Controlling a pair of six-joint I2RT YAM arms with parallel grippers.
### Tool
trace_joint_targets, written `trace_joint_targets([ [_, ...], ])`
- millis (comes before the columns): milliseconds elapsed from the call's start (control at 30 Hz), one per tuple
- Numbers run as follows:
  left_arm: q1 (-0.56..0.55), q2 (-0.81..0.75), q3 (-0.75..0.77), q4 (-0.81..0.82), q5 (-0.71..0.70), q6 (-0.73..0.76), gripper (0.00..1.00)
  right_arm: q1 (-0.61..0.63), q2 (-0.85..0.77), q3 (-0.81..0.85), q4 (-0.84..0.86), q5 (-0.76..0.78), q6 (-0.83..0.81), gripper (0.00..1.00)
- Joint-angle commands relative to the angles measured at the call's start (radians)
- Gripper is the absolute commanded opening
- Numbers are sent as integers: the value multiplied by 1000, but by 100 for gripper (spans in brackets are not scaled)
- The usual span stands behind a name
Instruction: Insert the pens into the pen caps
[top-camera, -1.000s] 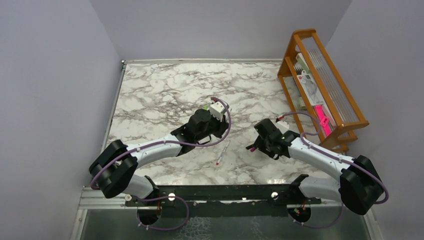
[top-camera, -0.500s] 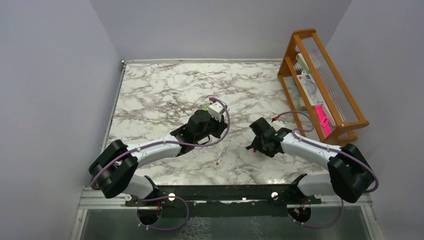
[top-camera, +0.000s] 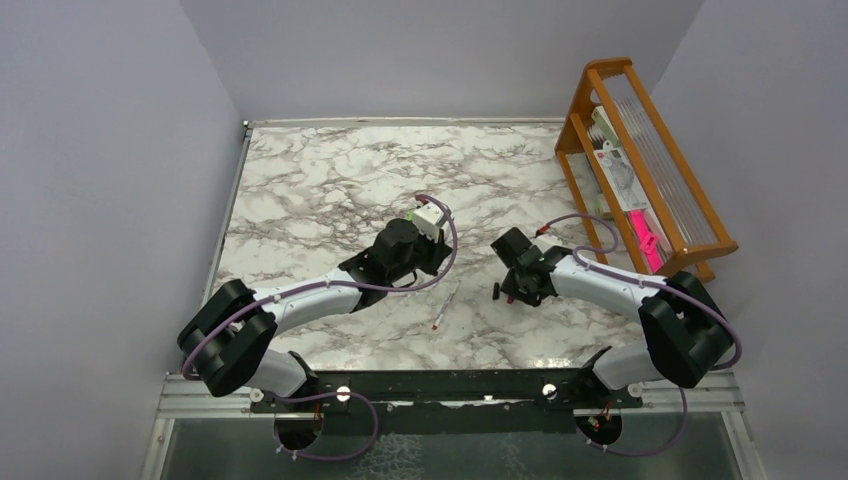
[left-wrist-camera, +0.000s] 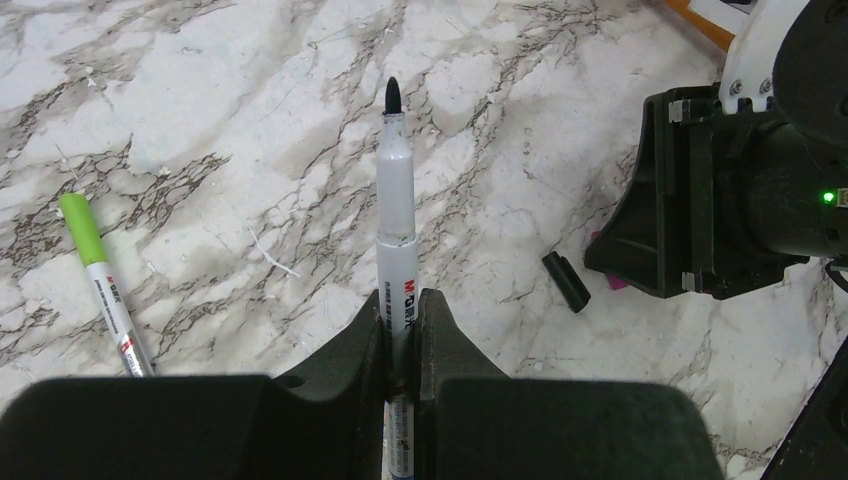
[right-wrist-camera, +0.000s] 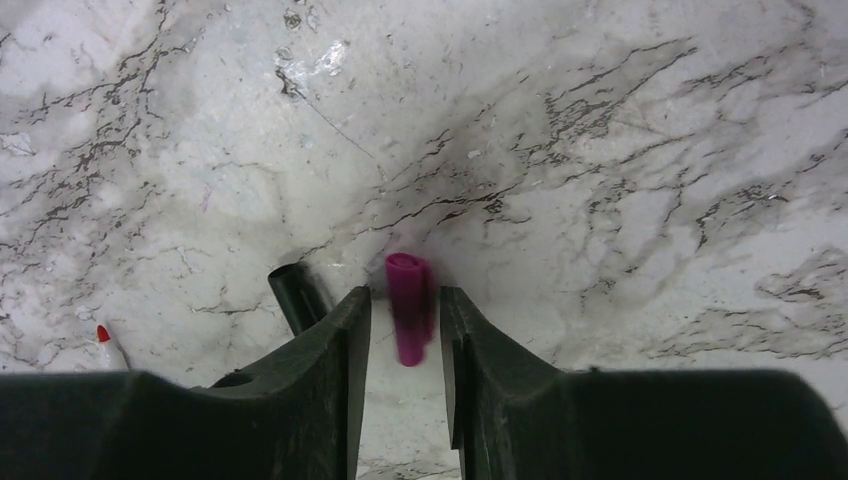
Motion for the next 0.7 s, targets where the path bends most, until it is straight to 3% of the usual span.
trace_joint_targets([
  [0,7,-7,-3,1,-5,-3,0,6,22,18,-24,35,-26,24],
  [200,8,-4,-1,1,10,-6,0,6,54,28,-25,20,-62,3],
  [367,11,-11,0,14,90,-31,0,6,-41,11,86,-45,-169,2],
  [667,13,2,-33,220,406,-207,0,6,-451,-111,462,-95,-351,1],
])
